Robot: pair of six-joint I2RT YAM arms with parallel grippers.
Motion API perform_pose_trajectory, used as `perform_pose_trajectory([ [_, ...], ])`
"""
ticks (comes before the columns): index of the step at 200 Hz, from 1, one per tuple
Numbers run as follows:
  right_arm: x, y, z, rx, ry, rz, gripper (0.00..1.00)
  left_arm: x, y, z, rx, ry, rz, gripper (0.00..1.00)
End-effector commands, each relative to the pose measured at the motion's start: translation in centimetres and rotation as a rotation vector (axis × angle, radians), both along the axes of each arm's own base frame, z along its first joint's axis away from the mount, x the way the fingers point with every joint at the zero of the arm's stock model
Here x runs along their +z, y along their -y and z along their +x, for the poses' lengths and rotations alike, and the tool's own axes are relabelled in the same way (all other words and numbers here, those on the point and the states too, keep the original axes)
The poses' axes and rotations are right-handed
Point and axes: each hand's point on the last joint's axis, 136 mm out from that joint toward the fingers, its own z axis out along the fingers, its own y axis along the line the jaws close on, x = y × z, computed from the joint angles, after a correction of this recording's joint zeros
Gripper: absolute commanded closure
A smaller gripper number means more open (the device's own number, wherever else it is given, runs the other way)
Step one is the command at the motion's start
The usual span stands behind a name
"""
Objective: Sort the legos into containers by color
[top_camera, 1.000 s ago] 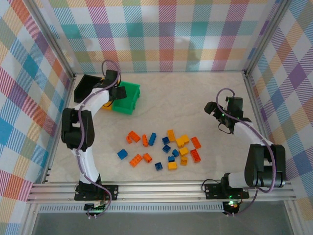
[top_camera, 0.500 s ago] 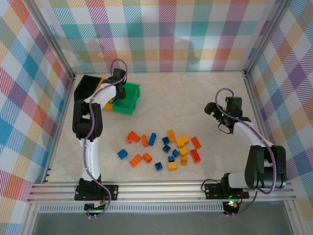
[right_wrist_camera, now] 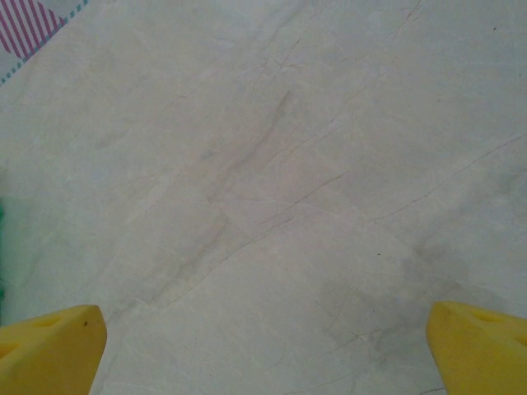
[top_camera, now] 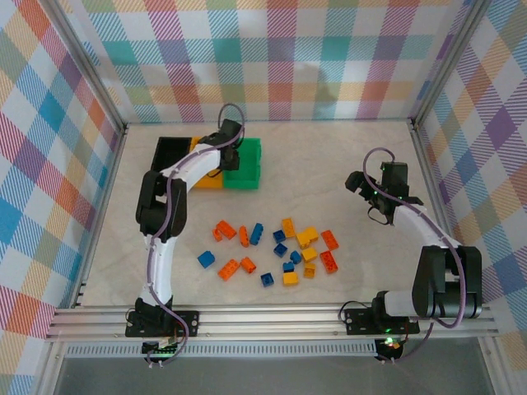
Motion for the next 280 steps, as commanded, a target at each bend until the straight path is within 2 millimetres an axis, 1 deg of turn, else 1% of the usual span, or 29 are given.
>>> perform_pose_trajectory([
  [1, 1.6, 0.1, 0.2, -0.008, 0.038, -0.012, 0.0, -0.1, 2.9, -2.3, 0.004, -0.069, 0.028, 1.0],
  [19, 1.6, 0.3, 0.1, -0.015, 0.034, -0.018, 0.0, 0.1, 5.2, -3.7, 0.026, -0.082, 0.053, 1.0],
  [37, 1.5, 0.3, 0.0, -0.017, 0.035, -0.018, 0.0, -0.1, 7.1, -5.1, 0.074, -0.093, 0.008, 1.0],
  [57, 1.4, 0.4, 0.0, -0.022, 0.032, -0.022, 0.0, 0.0, 9.1, -6.0, 0.117, -0.08, -0.039, 1.0],
  [69, 1.4, 0.4, 0.0, -0.023, 0.03, -0.023, 0.0, 0.3, 10.1, -6.3, 0.14, -0.065, -0.054, 1.0],
  [104, 1.1, 0.5, 0.0, -0.027, 0.018, -0.023, 0.0, 0.2, 13.2, -7.1, 0.169, -0.067, -0.083, 1.0],
  [134, 1.1, 0.5, 0.0, -0.029, 0.023, -0.022, 0.0, 0.6, 15.3, -6.8, 0.142, -0.058, -0.1, 1.0],
  [152, 1.1, 0.6, -0.1, -0.031, 0.019, -0.023, 0.0, 0.8, 16.2, -6.8, 0.117, -0.051, -0.093, 1.0],
  [198, 1.0, 0.6, 0.0, -0.032, 0.016, -0.023, 0.0, 1.1, 18.9, -8.0, 0.044, -0.04, -0.085, 1.0],
  [214, 1.0, 0.5, -0.1, -0.031, 0.016, -0.023, 0.0, 1.2, 19.2, -8.3, 0.03, -0.03, -0.068, 1.0],
  [239, 1.1, 0.6, -0.1, -0.032, 0.017, -0.023, 0.0, 0.7, 19.5, -8.3, 0.032, -0.036, -0.071, 1.0],
  [262, 1.1, 0.5, -0.1, -0.031, 0.017, -0.023, 0.0, 0.8, 19.9, -8.2, 0.03, -0.034, -0.078, 1.0],
  [280, 1.1, 0.5, -0.1, -0.031, 0.016, -0.021, 0.0, 1.3, 19.9, -8.0, 0.033, -0.026, -0.082, 0.74],
])
